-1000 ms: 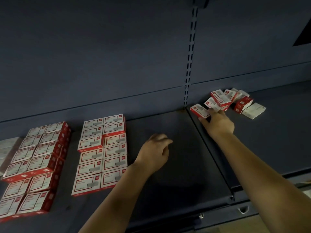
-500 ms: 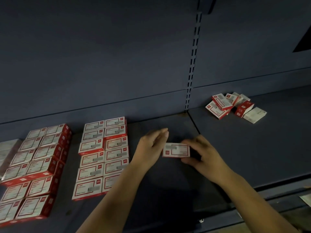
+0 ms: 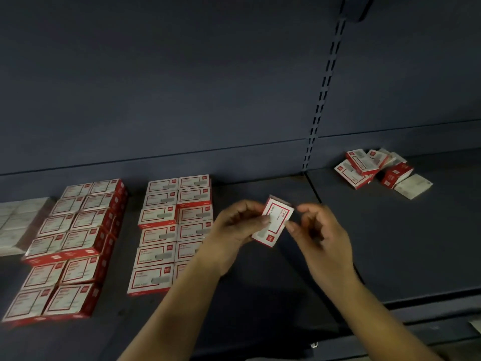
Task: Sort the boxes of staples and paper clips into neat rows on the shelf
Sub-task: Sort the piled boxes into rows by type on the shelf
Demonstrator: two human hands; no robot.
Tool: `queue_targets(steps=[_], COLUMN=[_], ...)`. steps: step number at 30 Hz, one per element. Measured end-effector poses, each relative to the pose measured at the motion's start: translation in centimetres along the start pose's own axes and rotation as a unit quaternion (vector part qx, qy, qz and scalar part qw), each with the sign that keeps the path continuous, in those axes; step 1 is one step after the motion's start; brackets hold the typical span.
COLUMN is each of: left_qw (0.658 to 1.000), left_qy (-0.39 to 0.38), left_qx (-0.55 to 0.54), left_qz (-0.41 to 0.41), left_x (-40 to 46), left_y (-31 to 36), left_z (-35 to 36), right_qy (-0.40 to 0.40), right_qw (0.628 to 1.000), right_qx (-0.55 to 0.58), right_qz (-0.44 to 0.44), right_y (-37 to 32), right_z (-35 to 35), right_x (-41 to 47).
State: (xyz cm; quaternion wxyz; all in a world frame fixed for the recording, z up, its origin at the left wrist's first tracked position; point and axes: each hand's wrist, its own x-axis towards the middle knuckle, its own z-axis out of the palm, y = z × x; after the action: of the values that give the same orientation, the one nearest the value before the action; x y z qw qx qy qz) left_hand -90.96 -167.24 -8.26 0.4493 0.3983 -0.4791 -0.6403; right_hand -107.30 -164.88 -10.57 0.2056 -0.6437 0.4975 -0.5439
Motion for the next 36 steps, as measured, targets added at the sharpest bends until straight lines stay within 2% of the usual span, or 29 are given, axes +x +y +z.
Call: queue_targets(steps=[2, 5, 9, 13, 15, 18, 22, 25, 30, 33, 36], left_qw=[0.995, 0.975, 0.962, 0.962, 0.97, 0.976, 0.942, 0.916, 0.876, 0.889, 0.906], left_qy=[0.029, 0.061, 0.099, 0.127, 0.139, 0.19, 0.306, 0.34, 0.317, 0.269, 0.26], left_qx=[-0.095, -0.215, -0.254, -0.241, -0.195, -0.066, 0.065, 0.175, 0.361, 0.37, 0.333], left_qz=[-0.001, -0.007, -0.008, 0.019, 0.035, 0.087, 0.122, 0.123, 0.032, 0.032, 0.021], left_x=[-0.6, -1.4, -2.5, -3.8, -4.5, -5.7, -6.7, -7.1, -6.7, -6.7, -6.6], left_y=[-0.3, -0.2, 0.1, 0.7, 1.0, 1.6, 2.0, 1.5, 0.0, -0.3, -0.5], left_z=[0.2, 0.4, 0.0, -2.0, -3.7, -7.4, -12.0, -14.0, -15.3, -14.6, -14.3], right_qy=[-0.008, -0.063, -0.072, -0.078, -0.089, -0.102, -0.16, -0.174, -0.149, -0.123, -0.131], right_qw=[1.0, 0.998, 0.995, 0.986, 0.981, 0.977, 0.971, 0.968, 0.975, 0.971, 0.966], right_qx=[0.017, 0.004, -0.045, -0.109, -0.121, -0.124, -0.141, -0.141, -0.166, -0.193, -0.206], right_qz=[-0.012, -0.029, -0.055, -0.098, -0.122, -0.138, -0.109, -0.111, -0.004, 0.069, 0.084], right_y=[-0.4, -1.3, -2.3, -3.3, -3.9, -4.7, -3.0, -2.0, -1.2, -0.7, -0.4], right_z=[0.8, 2.0, 3.9, 5.9, 7.0, 8.9, 12.2, 14.0, 14.3, 13.9, 13.8], right_x=[-0.7, -1.3, -1.4, -0.4, 0.4, 1.2, 2.1, 2.0, 2.1, 2.4, 2.5])
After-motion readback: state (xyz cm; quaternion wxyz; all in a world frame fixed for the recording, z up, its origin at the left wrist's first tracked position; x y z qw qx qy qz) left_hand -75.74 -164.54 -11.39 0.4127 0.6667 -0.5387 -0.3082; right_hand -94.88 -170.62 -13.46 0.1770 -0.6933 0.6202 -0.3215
